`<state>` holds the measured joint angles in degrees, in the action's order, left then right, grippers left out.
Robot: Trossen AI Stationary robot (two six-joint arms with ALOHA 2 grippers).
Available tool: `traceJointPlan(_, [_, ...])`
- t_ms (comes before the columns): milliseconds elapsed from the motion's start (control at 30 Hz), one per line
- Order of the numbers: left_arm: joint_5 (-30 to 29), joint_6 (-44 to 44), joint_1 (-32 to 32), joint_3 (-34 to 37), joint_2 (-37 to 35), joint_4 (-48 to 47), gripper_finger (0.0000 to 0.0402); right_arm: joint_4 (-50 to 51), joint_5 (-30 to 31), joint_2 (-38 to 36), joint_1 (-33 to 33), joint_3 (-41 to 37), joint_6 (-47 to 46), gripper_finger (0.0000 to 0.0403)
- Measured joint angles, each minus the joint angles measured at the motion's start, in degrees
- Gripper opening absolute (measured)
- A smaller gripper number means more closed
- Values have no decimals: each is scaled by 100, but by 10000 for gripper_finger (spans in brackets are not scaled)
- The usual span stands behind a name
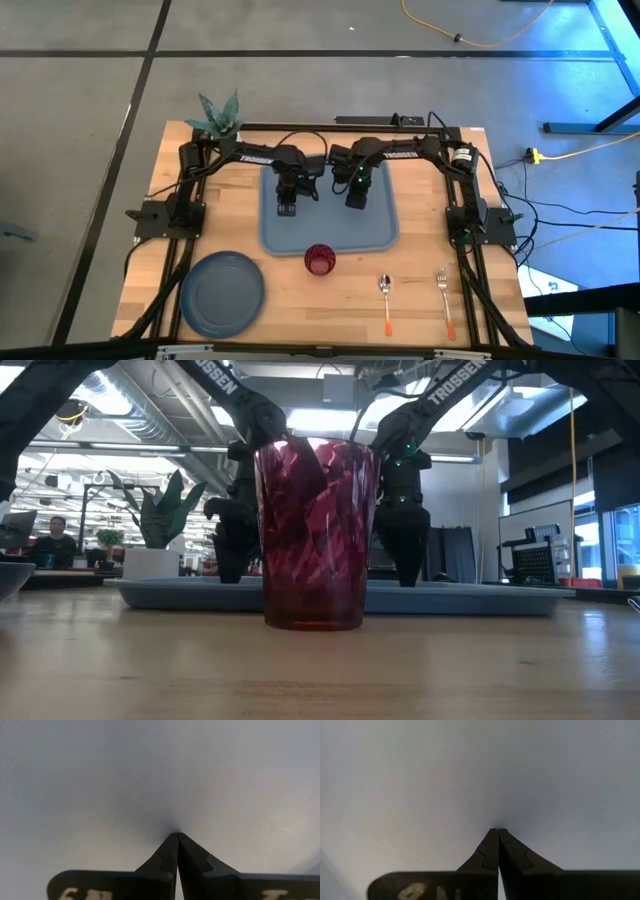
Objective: Pick and place plate/cup/fork/spoon on tray
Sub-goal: Move the blue tray to the center of the table
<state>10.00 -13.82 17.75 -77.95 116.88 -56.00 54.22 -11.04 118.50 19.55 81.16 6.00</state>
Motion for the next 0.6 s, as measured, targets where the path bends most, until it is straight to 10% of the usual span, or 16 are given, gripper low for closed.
traceJointPlan(600, [-220,168,36,17,-108,1,0,-181,-185,-190,-143,-285,-282,3])
